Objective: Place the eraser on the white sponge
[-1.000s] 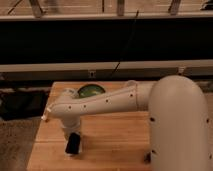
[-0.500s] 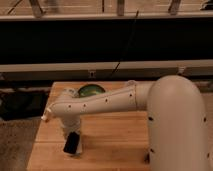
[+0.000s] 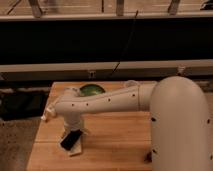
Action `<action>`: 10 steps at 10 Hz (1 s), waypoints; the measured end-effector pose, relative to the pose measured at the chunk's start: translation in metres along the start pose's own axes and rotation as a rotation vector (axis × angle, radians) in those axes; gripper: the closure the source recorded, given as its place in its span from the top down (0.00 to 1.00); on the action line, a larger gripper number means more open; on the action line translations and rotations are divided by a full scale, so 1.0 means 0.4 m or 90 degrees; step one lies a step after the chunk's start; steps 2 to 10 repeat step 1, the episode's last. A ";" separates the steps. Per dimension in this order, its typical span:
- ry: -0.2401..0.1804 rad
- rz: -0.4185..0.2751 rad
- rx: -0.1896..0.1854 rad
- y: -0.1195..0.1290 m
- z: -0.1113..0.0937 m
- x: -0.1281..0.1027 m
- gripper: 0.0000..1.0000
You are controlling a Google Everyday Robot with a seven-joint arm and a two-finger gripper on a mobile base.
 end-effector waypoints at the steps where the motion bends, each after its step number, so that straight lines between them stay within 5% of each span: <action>1: 0.000 -0.003 0.000 -0.009 0.001 0.001 0.74; 10: 0.000 -0.003 0.000 -0.009 0.001 0.001 0.74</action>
